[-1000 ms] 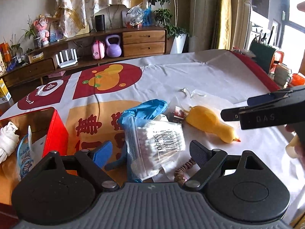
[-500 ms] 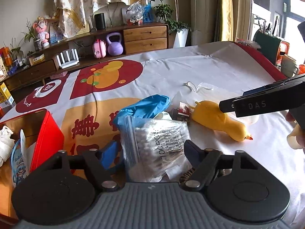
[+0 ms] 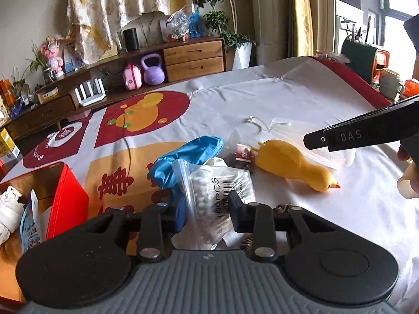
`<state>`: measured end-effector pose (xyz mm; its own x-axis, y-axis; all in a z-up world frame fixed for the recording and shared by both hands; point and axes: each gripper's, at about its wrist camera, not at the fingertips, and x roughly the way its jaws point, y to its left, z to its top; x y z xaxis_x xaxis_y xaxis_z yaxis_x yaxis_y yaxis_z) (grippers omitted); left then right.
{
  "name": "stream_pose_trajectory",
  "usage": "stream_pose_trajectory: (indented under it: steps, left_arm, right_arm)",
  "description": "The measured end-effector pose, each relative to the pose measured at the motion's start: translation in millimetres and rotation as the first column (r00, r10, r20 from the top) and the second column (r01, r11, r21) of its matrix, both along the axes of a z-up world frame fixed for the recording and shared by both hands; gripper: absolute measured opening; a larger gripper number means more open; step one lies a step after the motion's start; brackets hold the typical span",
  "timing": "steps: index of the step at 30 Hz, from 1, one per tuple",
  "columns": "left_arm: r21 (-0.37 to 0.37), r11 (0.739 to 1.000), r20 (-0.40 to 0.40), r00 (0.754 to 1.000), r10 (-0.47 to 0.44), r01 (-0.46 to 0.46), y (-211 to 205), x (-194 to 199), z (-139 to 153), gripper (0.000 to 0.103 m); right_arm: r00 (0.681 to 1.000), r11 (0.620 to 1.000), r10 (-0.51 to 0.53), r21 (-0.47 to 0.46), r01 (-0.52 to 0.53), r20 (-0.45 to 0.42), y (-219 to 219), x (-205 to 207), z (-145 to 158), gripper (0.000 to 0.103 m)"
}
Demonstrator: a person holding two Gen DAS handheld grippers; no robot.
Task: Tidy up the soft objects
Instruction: 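Grasp the cotton swab bag with the left gripper while the right grasps the clear plastic bag, then carry the swab bag and plastic bag over the tin box with both tools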
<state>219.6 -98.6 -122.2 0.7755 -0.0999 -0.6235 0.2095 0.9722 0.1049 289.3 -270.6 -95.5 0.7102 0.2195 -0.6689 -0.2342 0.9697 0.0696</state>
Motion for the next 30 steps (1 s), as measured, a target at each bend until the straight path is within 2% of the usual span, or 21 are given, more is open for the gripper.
stream_pose_trajectory:
  steps: [7, 14, 30]
  left_arm:
    - [-0.007, 1.000, 0.013, 1.000, -0.020, 0.020, -2, -6, 8, 0.023]
    - [-0.001, 1.000, 0.019, 1.000, -0.020, 0.020, -1, -13, 16, 0.020]
    - [-0.101, 0.995, 0.025, 1.000, 0.011, -0.009, 29, -54, 68, 0.020]
  right_arm:
    - [0.999, 1.000, -0.024, 0.001, 0.024, 0.040, -6, -11, 12, 0.005]
    - [0.997, 1.000, -0.005, 0.024, 0.003, 0.071, -6, -30, 29, 0.004]
    - [0.992, 0.990, 0.073, 0.115, -0.084, 0.103, 18, -92, 79, 0.004]
